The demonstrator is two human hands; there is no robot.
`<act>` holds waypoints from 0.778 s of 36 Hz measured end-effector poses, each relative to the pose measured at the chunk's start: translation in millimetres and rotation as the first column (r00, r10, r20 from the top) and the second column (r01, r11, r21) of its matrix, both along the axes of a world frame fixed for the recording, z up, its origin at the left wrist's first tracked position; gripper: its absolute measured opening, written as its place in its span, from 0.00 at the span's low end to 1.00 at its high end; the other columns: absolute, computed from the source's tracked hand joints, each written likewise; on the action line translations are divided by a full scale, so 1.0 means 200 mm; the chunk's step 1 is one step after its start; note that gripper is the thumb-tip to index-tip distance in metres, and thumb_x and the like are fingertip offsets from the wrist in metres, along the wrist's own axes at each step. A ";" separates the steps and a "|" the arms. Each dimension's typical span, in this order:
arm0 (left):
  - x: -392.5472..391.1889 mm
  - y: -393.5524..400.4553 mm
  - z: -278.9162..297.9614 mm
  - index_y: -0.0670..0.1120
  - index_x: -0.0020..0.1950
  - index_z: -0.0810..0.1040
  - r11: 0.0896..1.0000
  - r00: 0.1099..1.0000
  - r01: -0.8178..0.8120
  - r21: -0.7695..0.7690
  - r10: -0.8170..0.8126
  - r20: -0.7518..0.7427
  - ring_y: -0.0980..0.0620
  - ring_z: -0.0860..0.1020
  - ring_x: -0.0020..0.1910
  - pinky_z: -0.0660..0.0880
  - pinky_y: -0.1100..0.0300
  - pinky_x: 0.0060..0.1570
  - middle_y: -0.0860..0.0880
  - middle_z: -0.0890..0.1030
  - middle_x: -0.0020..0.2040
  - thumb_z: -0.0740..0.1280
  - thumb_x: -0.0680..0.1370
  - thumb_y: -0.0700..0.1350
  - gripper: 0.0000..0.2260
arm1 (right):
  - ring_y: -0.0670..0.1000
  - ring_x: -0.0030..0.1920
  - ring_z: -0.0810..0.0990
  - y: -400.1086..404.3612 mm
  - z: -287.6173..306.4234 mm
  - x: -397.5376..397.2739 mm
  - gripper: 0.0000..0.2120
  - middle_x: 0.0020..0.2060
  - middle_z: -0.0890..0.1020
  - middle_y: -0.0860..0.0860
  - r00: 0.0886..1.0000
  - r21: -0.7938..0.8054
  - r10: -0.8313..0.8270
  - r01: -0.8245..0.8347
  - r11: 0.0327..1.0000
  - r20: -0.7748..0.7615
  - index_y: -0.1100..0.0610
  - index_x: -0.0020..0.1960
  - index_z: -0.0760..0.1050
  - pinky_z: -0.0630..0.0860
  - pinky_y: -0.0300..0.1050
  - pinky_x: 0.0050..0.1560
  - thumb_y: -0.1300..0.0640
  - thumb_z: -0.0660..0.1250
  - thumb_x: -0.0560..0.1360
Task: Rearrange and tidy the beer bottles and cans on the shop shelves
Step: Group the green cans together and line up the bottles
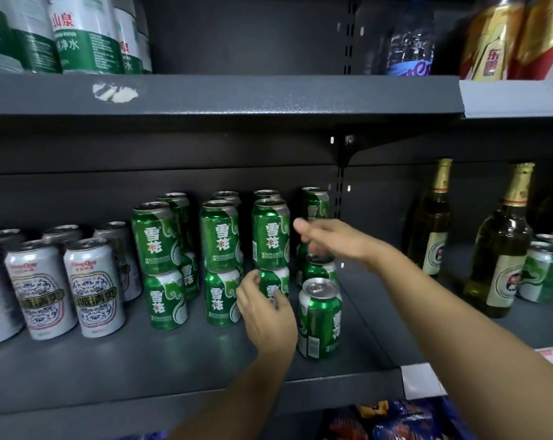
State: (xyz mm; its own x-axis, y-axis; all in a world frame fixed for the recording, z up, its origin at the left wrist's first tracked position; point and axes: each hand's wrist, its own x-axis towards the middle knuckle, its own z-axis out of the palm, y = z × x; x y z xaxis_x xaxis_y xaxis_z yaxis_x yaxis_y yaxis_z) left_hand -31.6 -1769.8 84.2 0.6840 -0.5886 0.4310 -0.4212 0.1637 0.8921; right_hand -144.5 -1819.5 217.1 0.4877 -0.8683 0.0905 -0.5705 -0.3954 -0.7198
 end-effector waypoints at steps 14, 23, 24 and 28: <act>-0.10 0.14 -0.12 0.58 0.59 0.67 0.783 0.795 0.606 0.138 -0.599 -0.093 0.58 0.79 0.50 0.77 0.53 0.55 0.55 0.79 0.54 0.69 0.64 0.47 0.25 | 0.50 0.53 0.76 0.02 -0.19 -0.16 0.23 0.51 0.77 0.47 0.955 -0.021 0.123 -0.133 0.991 -0.271 0.50 0.55 0.74 0.74 0.47 0.54 0.51 0.79 0.64; -0.22 -0.01 0.19 0.57 0.62 0.70 0.879 0.879 0.476 -0.020 -0.476 -0.024 0.56 0.79 0.54 0.77 0.49 0.56 0.58 0.80 0.54 0.71 0.60 0.62 0.32 | 0.47 0.53 0.82 0.05 -0.06 -0.27 0.28 0.53 0.82 0.51 0.933 0.064 0.116 -0.146 0.987 0.342 0.55 0.64 0.70 0.78 0.38 0.49 0.63 0.76 0.68; -0.22 -0.02 0.20 0.57 0.65 0.68 0.875 0.875 0.484 -0.009 -0.484 -0.020 0.56 0.77 0.57 0.76 0.49 0.58 0.57 0.79 0.57 0.70 0.60 0.64 0.35 | 0.48 0.53 0.82 0.05 -0.06 -0.27 0.27 0.52 0.82 0.52 0.928 0.046 0.100 -0.125 0.991 0.359 0.56 0.64 0.70 0.78 0.38 0.49 0.64 0.76 0.68; -0.24 -0.03 0.15 0.54 0.77 0.53 0.877 0.880 0.474 0.082 -0.476 -0.002 0.51 0.61 0.74 0.62 0.48 0.72 0.51 0.62 0.75 0.74 0.63 0.61 0.48 | 0.46 0.46 0.82 -0.03 -0.04 -0.18 0.23 0.50 0.82 0.51 0.856 -0.004 -0.098 0.116 0.993 0.507 0.56 0.57 0.71 0.78 0.36 0.43 0.60 0.78 0.67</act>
State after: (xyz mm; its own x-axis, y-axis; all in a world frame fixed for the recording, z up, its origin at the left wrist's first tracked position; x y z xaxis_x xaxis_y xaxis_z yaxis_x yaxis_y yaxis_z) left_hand -79.3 -1776.7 113.6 0.3065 -0.8728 0.3798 -0.3265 0.2784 0.9033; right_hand -180.8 -1825.8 208.7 0.2716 -0.9044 0.3290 -0.1717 -0.3819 -0.9081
